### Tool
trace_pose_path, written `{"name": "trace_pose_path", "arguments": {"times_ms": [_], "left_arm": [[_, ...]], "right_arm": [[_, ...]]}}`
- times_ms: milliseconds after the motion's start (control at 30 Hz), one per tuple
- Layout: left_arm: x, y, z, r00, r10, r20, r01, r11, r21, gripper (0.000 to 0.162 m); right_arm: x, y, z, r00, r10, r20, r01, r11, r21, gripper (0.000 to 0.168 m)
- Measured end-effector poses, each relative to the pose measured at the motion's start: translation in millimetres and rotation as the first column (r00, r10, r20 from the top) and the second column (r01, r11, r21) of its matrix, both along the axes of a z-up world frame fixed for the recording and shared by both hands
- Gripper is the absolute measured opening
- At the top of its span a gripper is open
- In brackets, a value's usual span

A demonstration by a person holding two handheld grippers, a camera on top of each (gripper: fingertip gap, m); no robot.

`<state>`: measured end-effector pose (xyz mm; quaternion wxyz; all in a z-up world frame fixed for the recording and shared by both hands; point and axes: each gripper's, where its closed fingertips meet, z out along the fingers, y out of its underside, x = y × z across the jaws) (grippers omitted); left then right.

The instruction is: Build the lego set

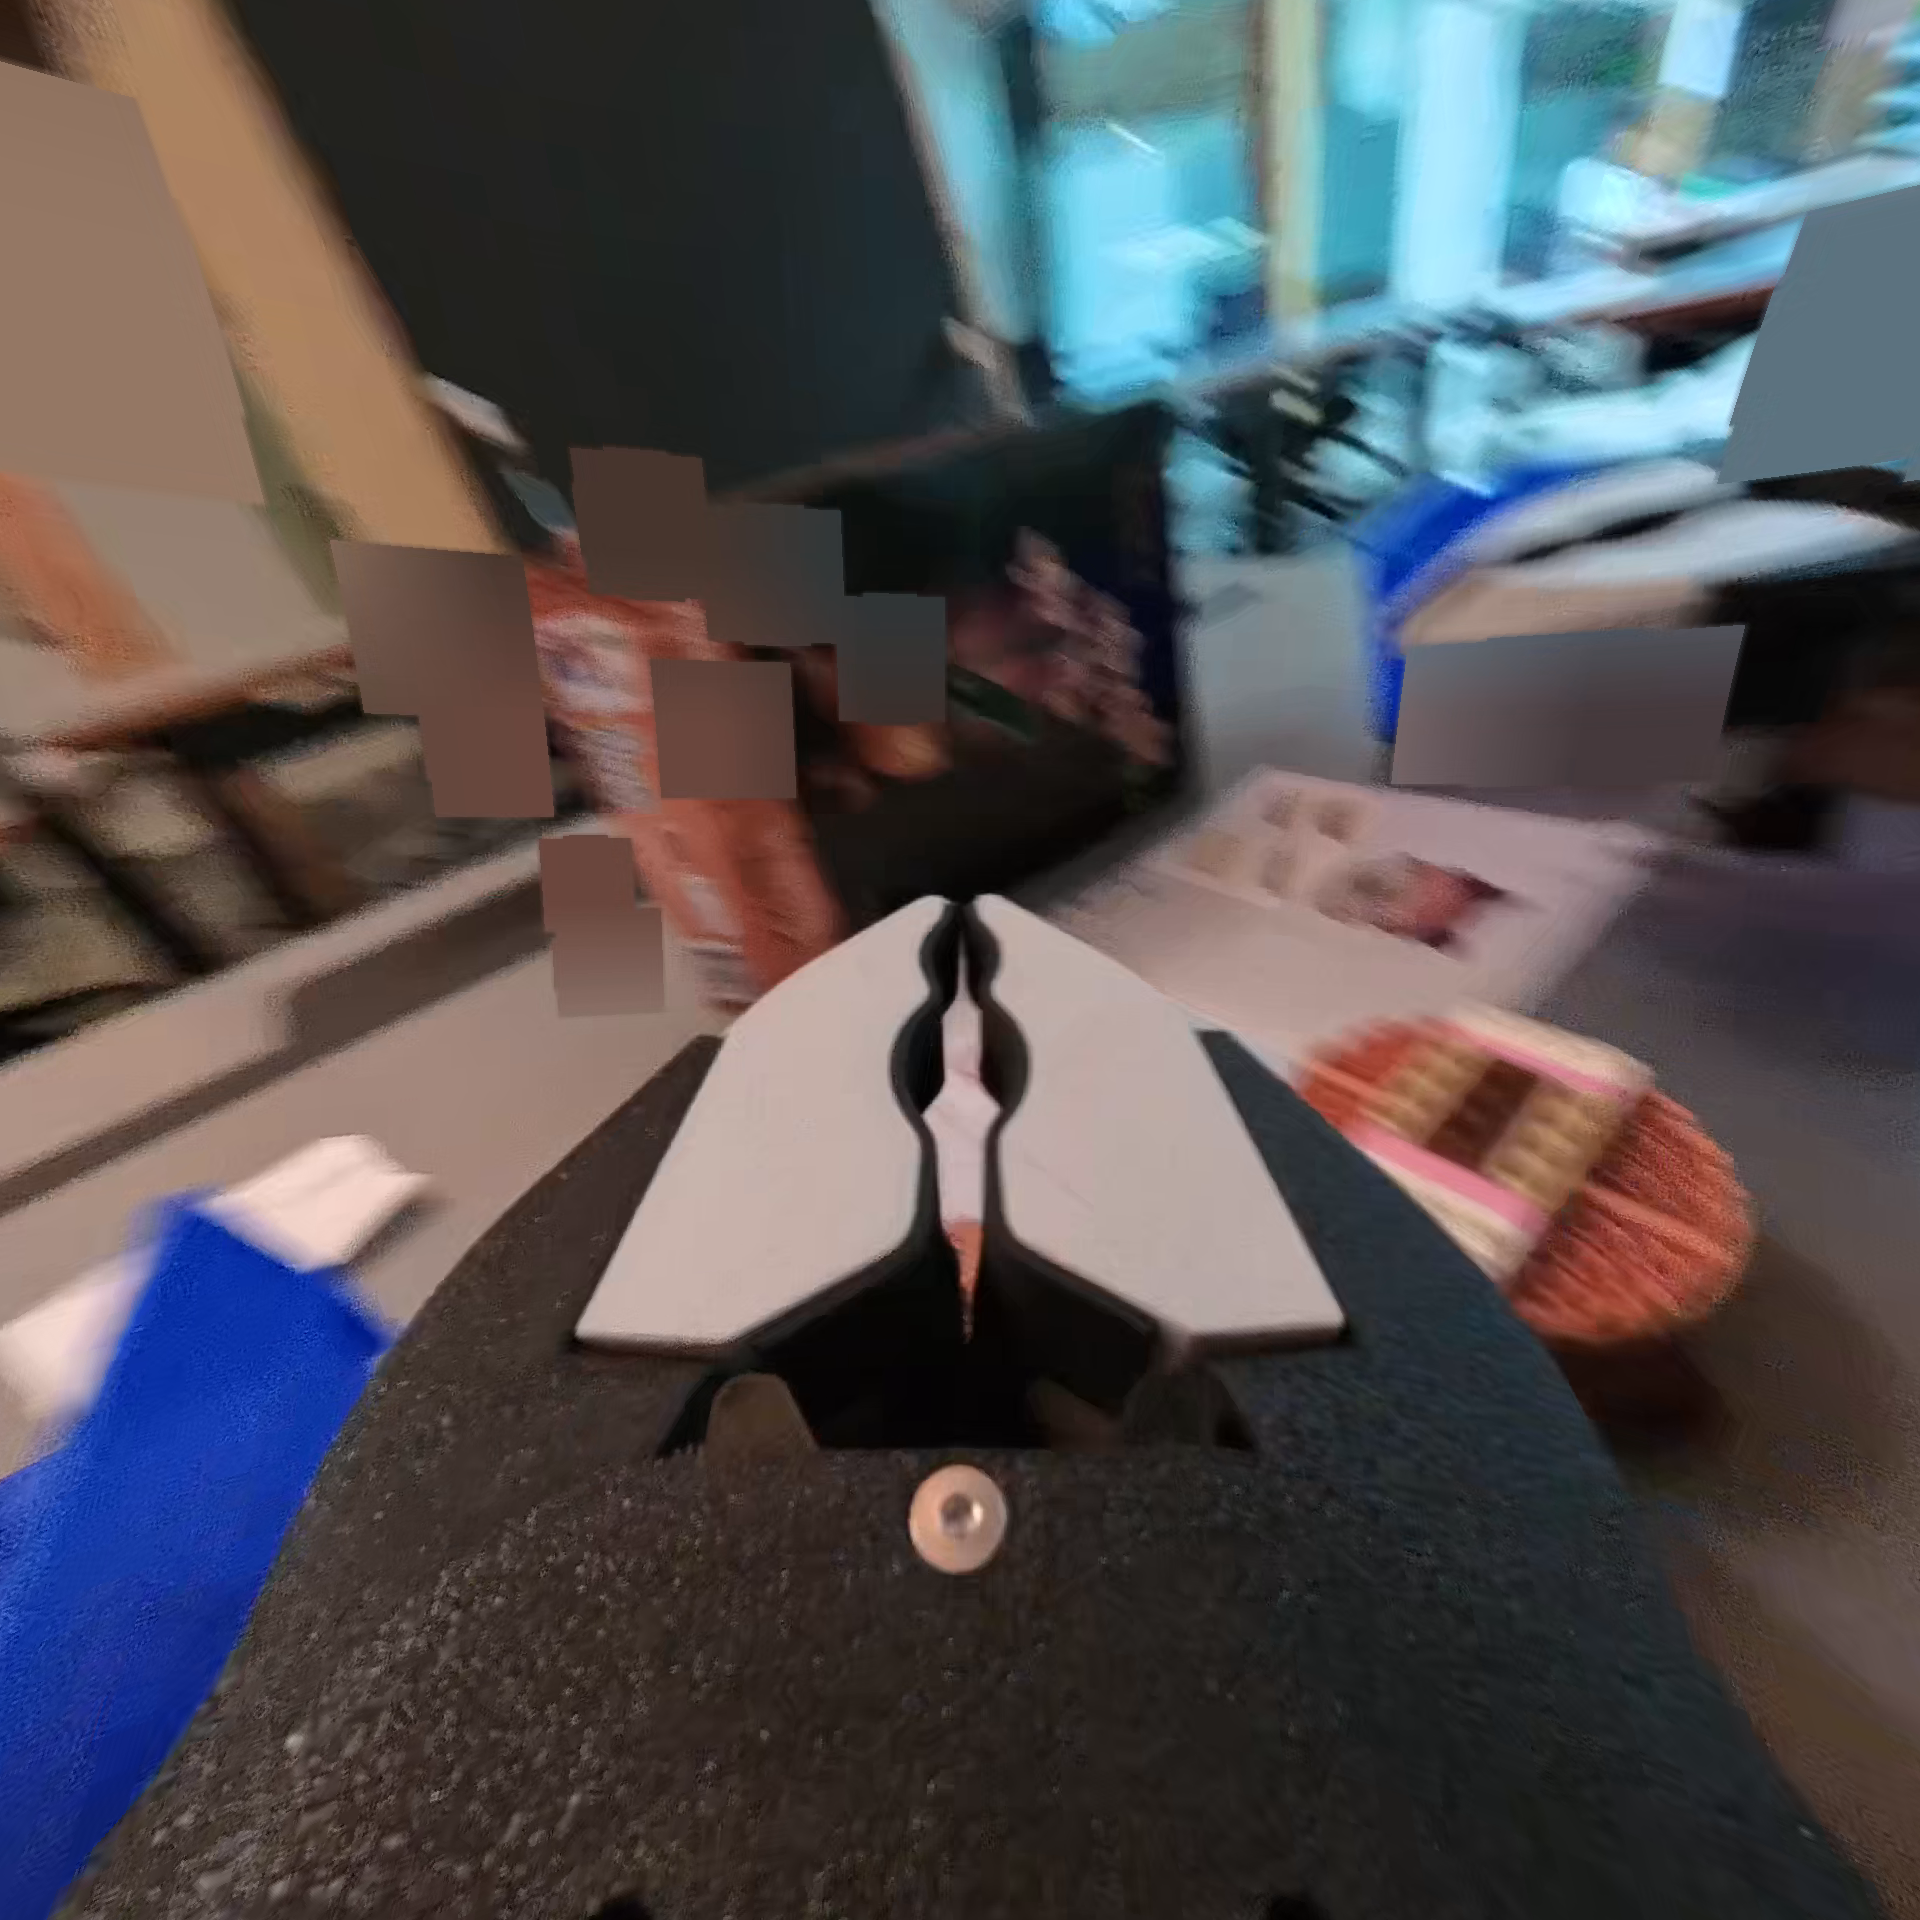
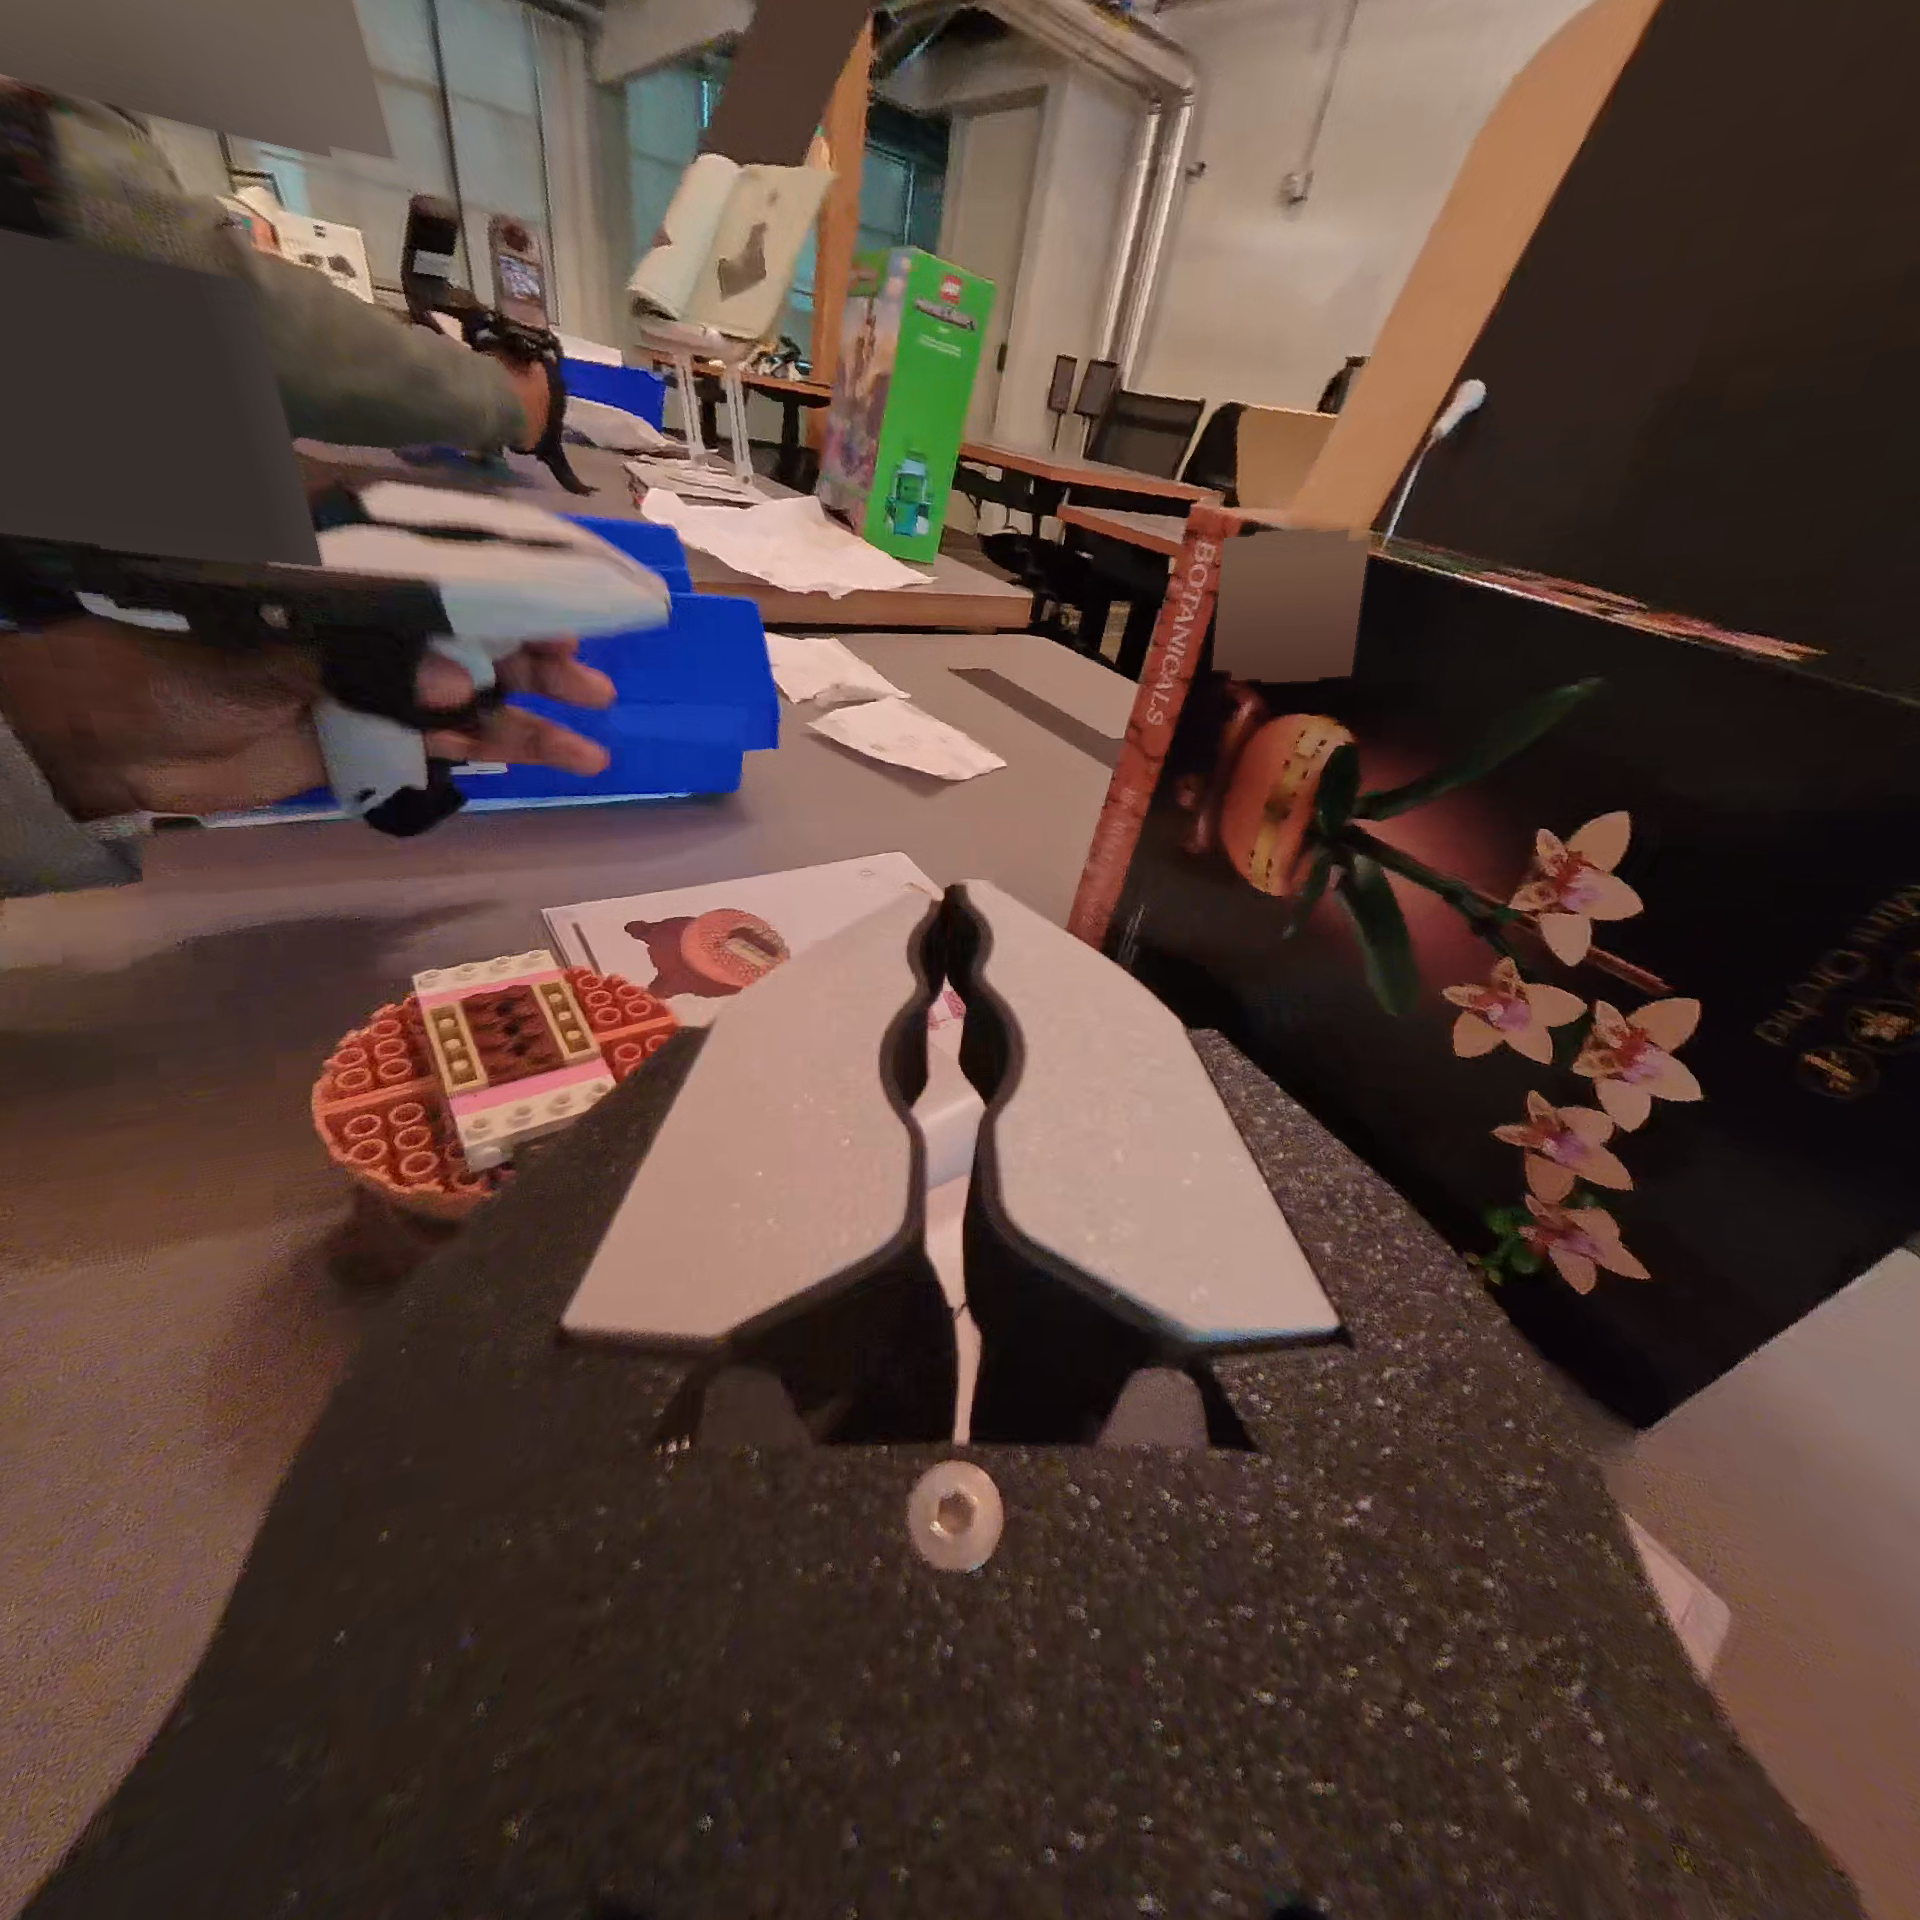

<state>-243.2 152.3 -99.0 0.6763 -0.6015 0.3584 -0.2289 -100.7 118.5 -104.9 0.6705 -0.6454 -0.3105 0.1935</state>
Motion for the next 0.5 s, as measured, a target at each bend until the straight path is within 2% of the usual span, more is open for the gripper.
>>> {"name": "trace_pose_path", "arguments": {"times_ms": [33,67,200,300,367,500], "left_arm": [[-10,4,15,0.996,0.051,0.074,-0.055,0.997,0.049,0.0],[-13,5,23,0.992,0.042,0.122,-0.048,0.998,0.048,0.0],[-15,20,6,0.994,0.062,0.088,-0.055,0.995,-0.086,0.0],[-17,35,-31,0.986,0.13,-0.101,-0.148,0.97,-0.192,0.0],[-24,43,-57,0.95,0.172,-0.262,-0.237,0.941,-0.24,0.0],[-19,42,-96,0.893,0.063,-0.445,-0.243,0.901,-0.36,0.0]], "right_arm": [[1,1,0,1.0,0.003,-0.006,-0.003,1.0,-0.014,0.0],[4,3,0,1.0,-0.005,-0.013,0.004,1.0,-0.029,0.0],[9,11,-12,0.999,-0.031,0.04,0.034,0.996,-0.077,0.0],[14,19,-45,0.974,-0.062,0.217,0.102,0.979,-0.177,0.0],[25,24,-73,0.932,-0.093,0.351,0.194,0.945,-0.265,0.0],[43,28,-102,0.869,-0.112,0.483,0.302,0.892,-0.337,0.0]]}}
